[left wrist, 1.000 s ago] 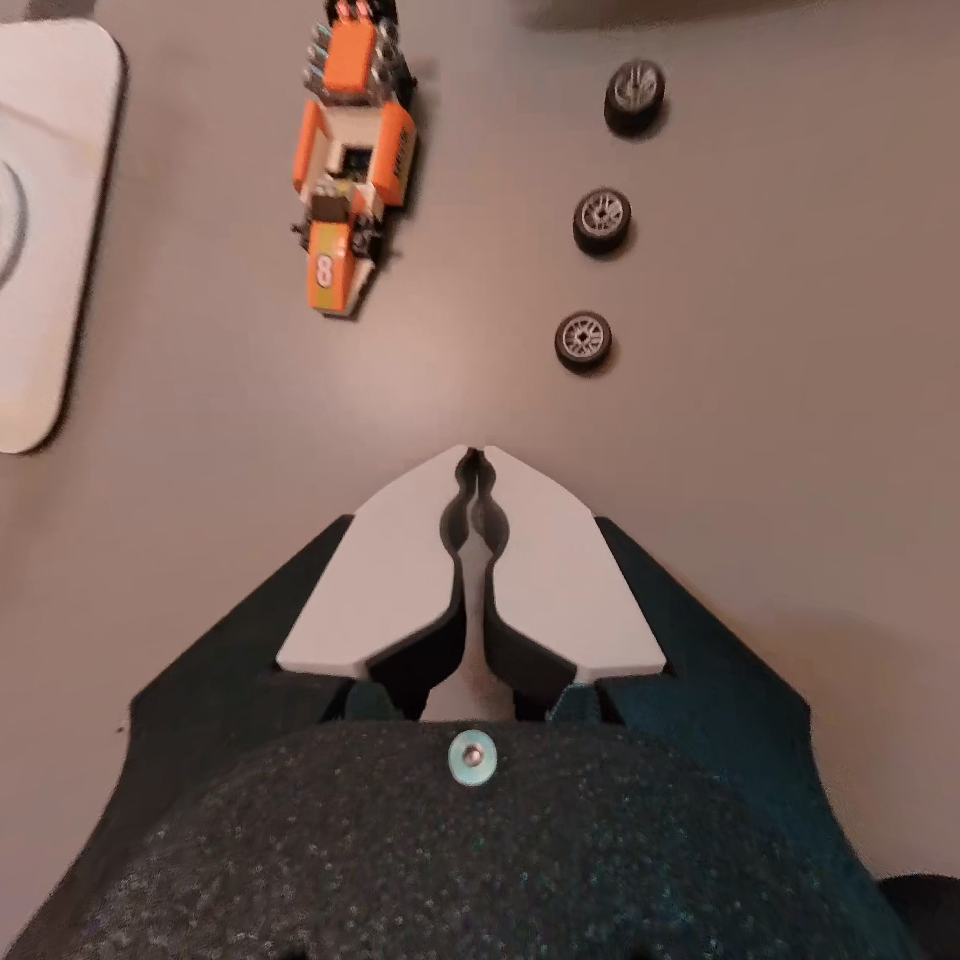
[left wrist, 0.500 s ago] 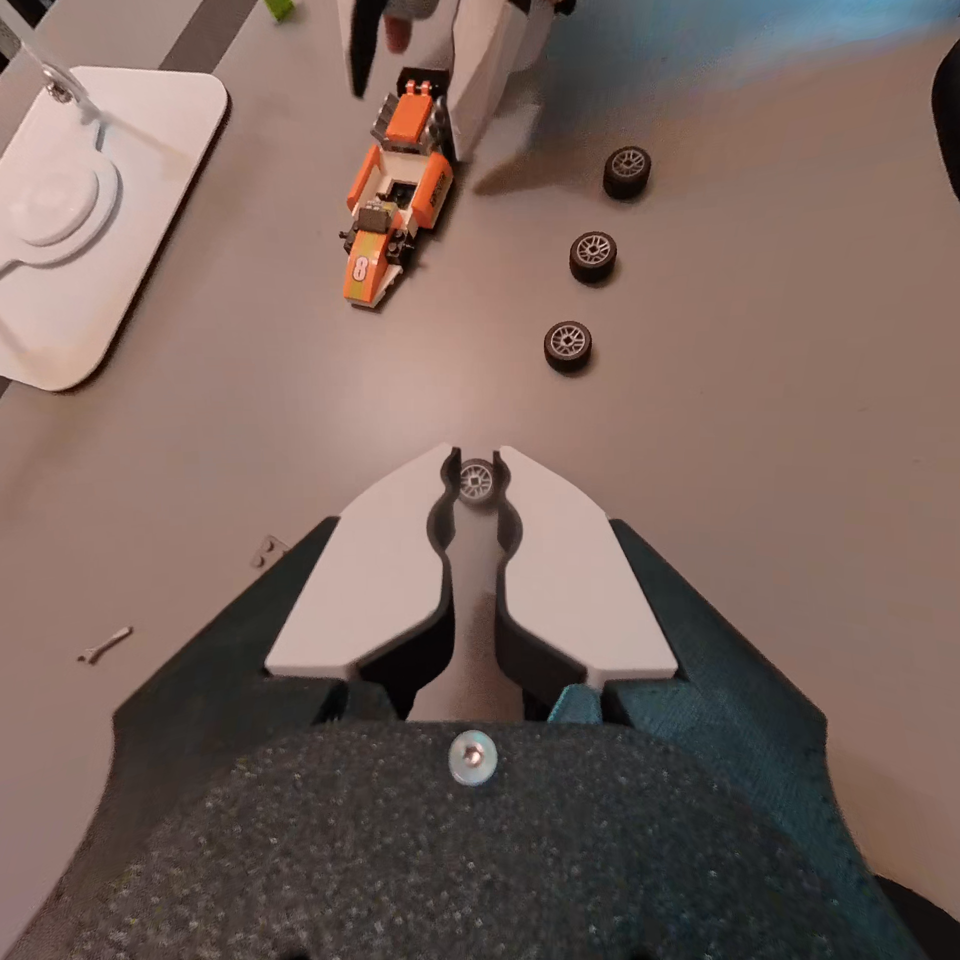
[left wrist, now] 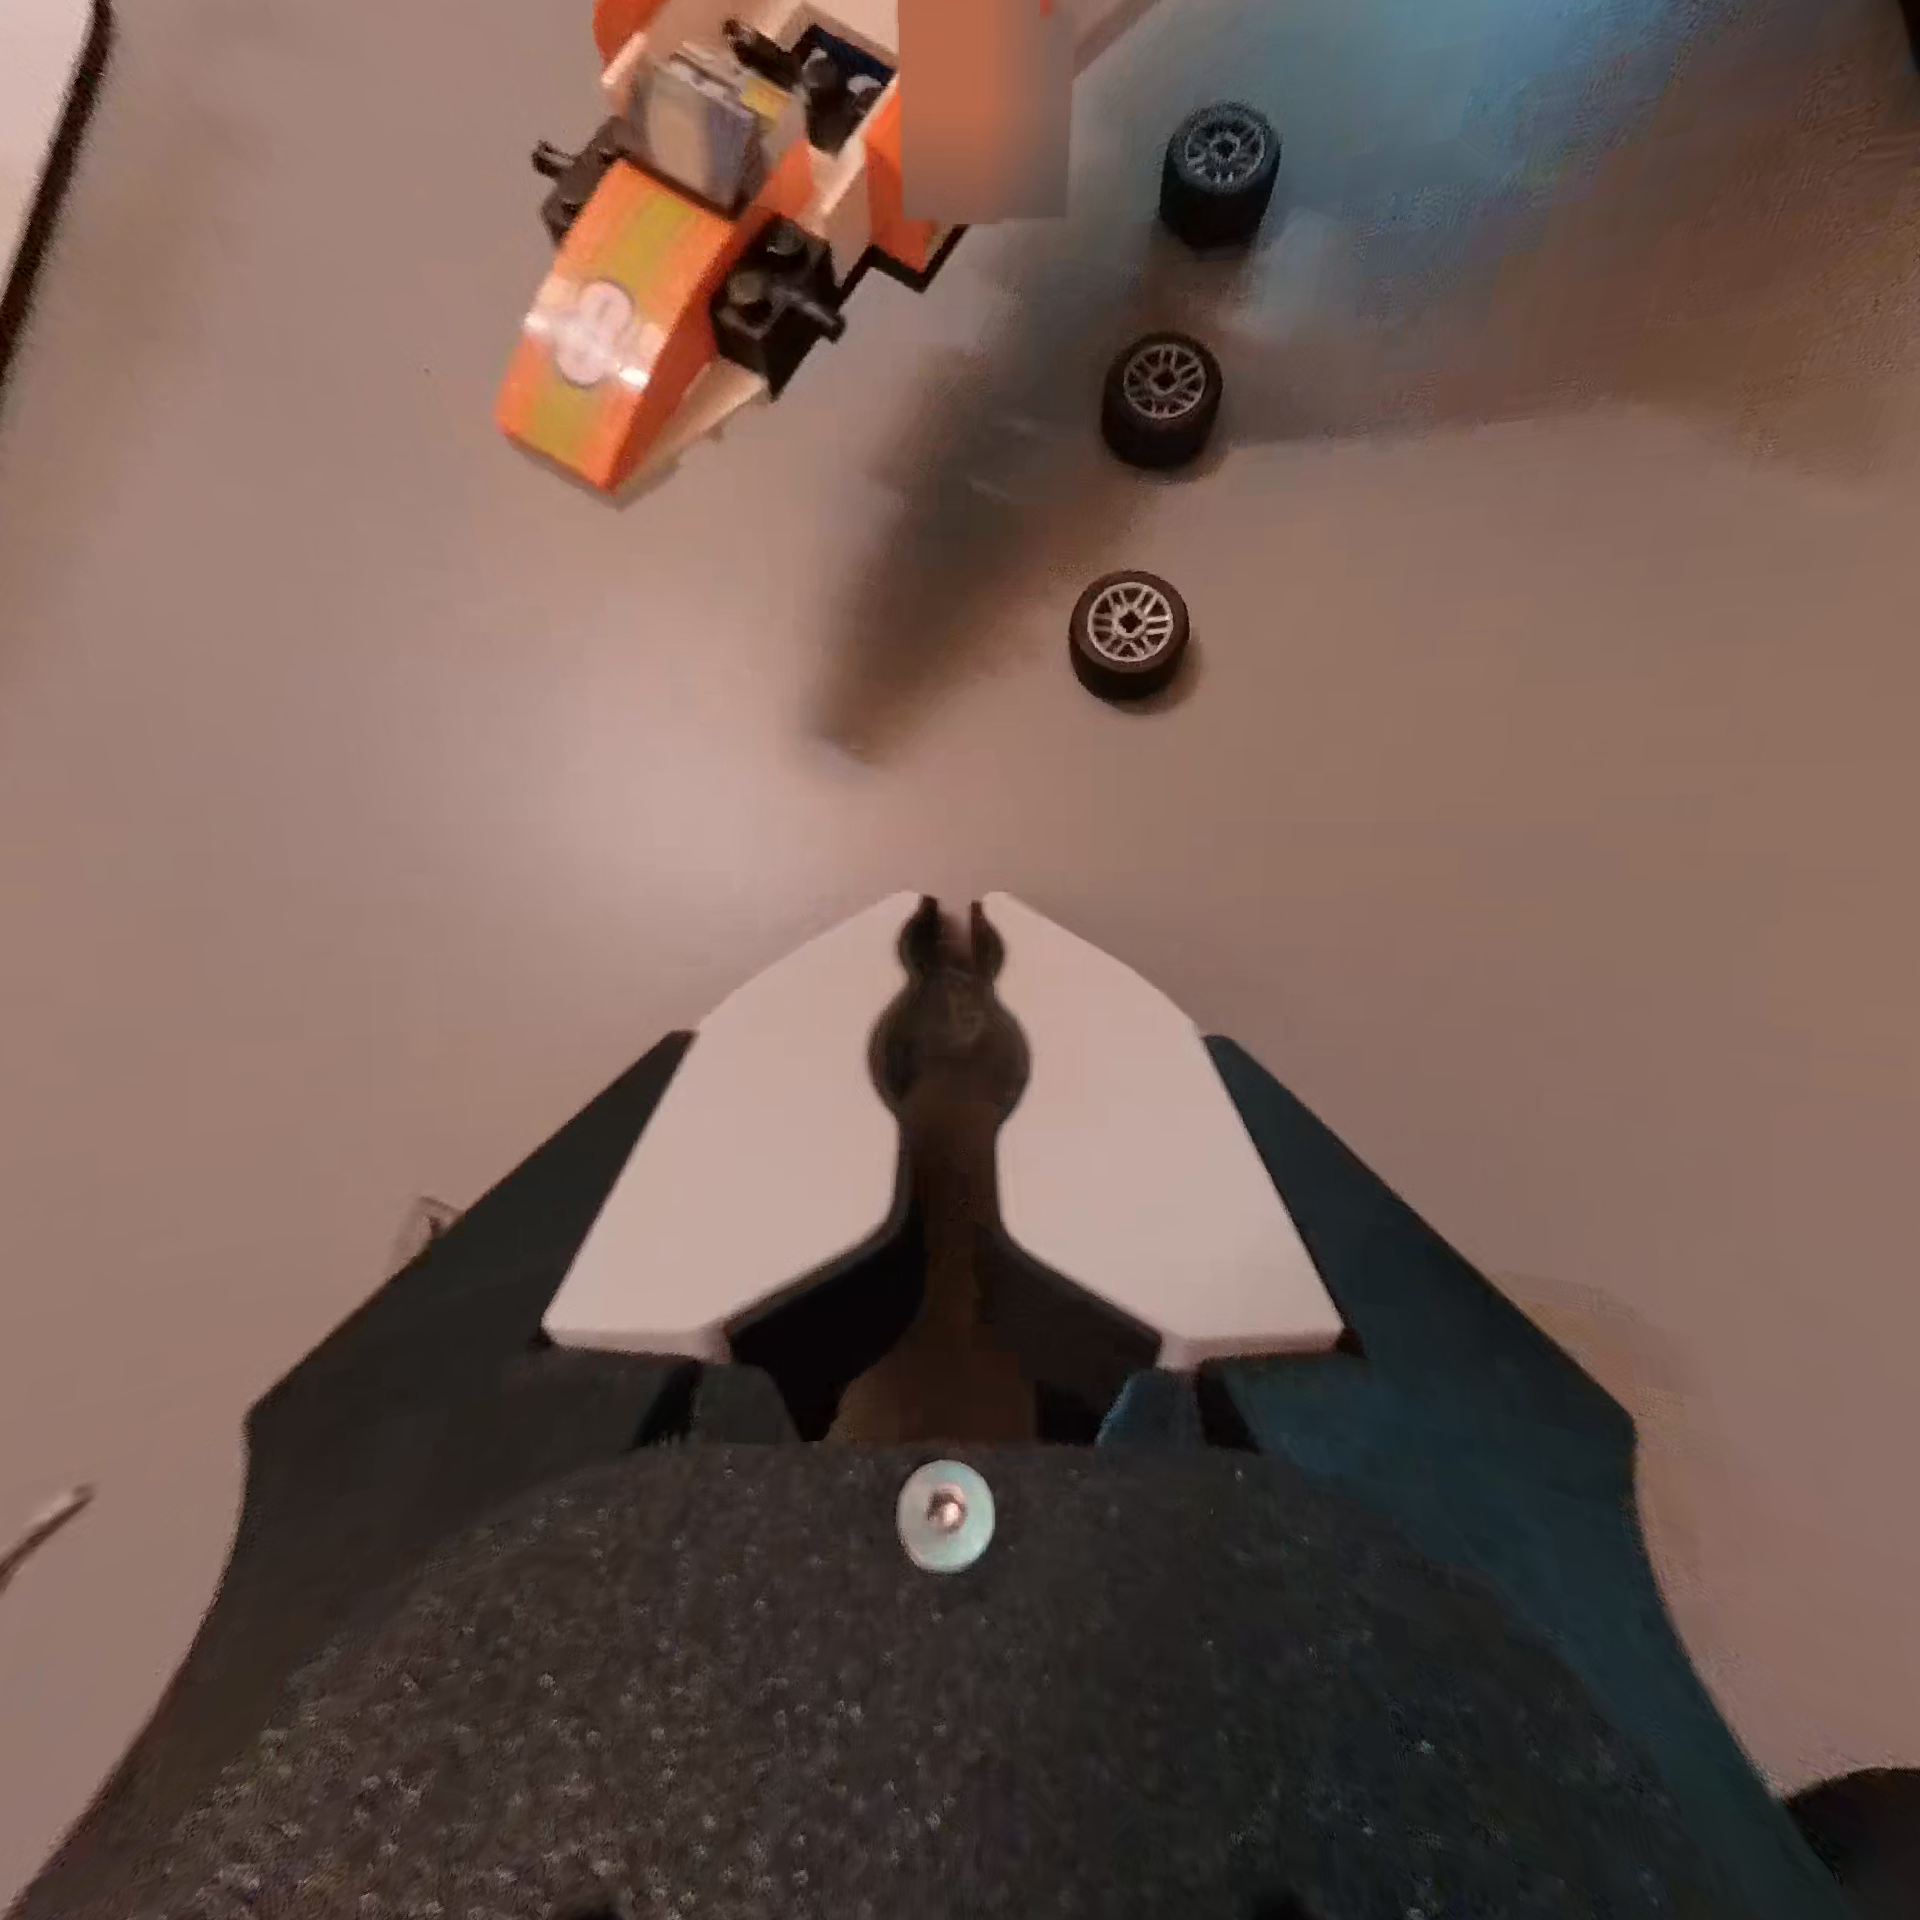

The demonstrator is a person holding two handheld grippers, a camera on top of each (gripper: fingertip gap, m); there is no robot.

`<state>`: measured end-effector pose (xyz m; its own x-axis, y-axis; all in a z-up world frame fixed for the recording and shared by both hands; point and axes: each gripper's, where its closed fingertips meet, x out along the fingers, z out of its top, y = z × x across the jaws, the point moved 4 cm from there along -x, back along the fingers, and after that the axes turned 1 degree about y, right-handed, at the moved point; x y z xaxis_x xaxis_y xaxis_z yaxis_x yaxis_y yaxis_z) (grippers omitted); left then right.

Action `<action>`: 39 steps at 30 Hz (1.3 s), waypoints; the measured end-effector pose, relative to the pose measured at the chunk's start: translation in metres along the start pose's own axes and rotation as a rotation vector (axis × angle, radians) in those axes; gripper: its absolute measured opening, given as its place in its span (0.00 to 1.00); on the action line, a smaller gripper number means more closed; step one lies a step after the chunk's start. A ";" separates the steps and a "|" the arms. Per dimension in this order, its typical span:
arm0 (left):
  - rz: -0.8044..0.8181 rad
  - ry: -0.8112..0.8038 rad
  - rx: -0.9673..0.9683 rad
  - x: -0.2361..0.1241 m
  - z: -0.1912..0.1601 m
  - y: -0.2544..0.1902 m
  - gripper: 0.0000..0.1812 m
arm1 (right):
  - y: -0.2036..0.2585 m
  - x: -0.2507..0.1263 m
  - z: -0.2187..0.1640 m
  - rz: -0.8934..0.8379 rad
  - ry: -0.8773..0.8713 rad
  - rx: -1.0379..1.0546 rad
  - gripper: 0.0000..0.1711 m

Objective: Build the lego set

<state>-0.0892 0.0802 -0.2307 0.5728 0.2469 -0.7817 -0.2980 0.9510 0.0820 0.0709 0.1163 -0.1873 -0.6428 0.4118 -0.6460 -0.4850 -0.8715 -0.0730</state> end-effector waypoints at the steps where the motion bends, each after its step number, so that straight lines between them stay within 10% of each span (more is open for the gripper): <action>1: 0.036 0.021 0.032 0.001 0.001 0.003 0.00 | 0.000 0.002 0.001 -0.013 -0.015 0.036 0.26; 20: -0.024 -0.098 0.049 -0.036 -0.022 -0.002 0.19 | -0.011 0.025 -0.011 -0.059 -0.016 0.176 0.25; 39: 0.018 -0.193 0.201 -0.031 0.003 -0.012 0.11 | 0.018 0.041 0.008 0.403 0.151 0.307 0.25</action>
<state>-0.1010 0.0613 -0.2054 0.7093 0.2764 -0.6485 -0.1629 0.9593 0.2306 0.0310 0.1196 -0.2085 -0.7326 -0.0024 -0.6807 -0.3832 -0.8250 0.4153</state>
